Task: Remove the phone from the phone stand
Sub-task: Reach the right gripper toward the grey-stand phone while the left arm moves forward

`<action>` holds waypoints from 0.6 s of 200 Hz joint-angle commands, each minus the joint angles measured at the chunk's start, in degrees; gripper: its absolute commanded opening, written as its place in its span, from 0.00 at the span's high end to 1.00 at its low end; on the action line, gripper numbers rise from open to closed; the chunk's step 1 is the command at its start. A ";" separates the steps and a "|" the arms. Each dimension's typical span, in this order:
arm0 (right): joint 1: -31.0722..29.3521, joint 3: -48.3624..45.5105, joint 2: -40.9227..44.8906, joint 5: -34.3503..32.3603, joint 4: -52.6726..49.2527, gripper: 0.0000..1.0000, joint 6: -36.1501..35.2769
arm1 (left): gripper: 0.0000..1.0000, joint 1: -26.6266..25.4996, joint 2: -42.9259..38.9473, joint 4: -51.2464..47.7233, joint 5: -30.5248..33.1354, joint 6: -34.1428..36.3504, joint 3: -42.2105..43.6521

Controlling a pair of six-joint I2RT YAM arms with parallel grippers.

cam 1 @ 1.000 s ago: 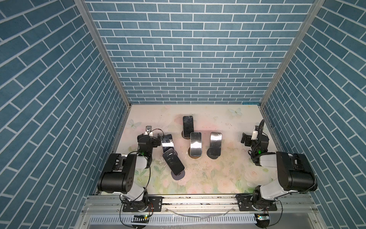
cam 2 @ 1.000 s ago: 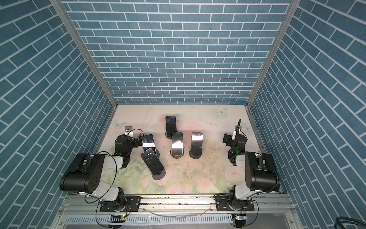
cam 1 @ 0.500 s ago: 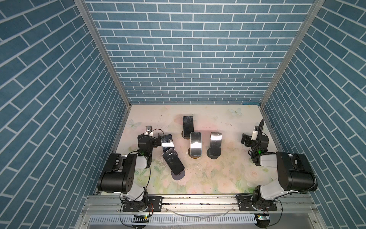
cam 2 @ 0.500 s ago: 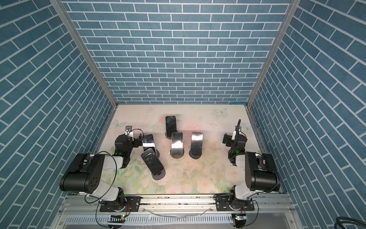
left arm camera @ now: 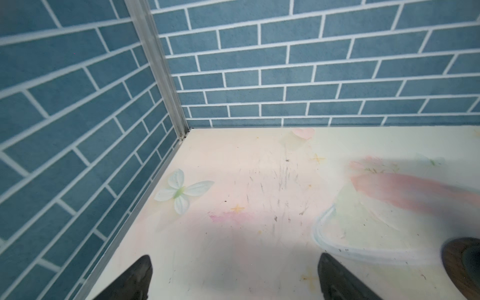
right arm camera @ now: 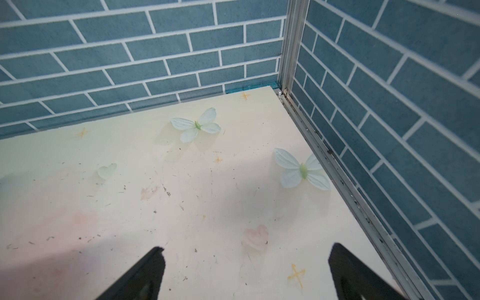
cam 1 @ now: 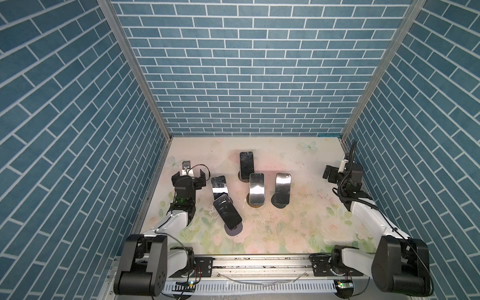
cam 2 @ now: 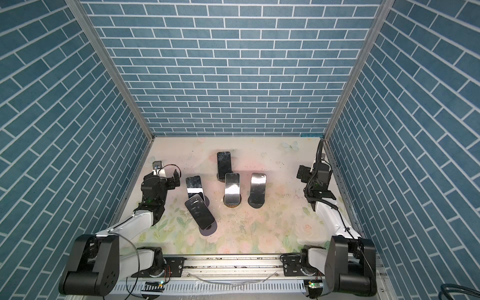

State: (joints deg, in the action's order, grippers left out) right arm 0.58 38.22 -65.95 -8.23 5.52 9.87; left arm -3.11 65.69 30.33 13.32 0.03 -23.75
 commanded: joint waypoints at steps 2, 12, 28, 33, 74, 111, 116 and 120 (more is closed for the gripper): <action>-1.16 3.73 2.57 -1.20 -14.64 0.01 5.52 | 0.00 0.32 -4.63 -16.72 4.76 -6.38 -3.67; -2.03 5.24 3.16 -0.58 -17.32 0.01 6.01 | 0.00 0.31 -6.52 -20.97 4.87 -8.51 -4.88; -4.15 7.30 3.85 -0.38 -20.58 0.01 6.39 | 0.00 0.30 -9.10 -27.46 4.70 -12.14 -7.11; -5.02 7.87 3.94 -0.32 -21.34 0.01 6.60 | 0.00 0.30 -9.72 -29.48 4.53 -13.17 -7.83; -10.38 12.66 2.76 2.80 -25.82 0.01 11.19 | 0.00 -0.05 -14.76 -39.25 0.02 -17.52 -11.46; -17.51 18.00 -1.63 3.11 -29.56 0.01 14.19 | 0.00 -1.48 -17.68 -42.06 -6.20 -18.49 -13.36; -18.40 19.05 -2.51 3.12 -30.19 0.01 14.61 | 0.00 -1.65 -17.70 -42.18 -7.63 -18.29 -13.70; -19.17 19.83 -3.36 3.11 -30.76 0.01 14.86 | 0.00 -1.86 -17.79 -42.39 -8.64 -18.21 -14.04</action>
State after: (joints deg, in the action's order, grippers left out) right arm -14.90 52.64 -65.87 -5.96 -19.94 20.82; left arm -3.92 48.82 -7.88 11.16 -16.95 -35.29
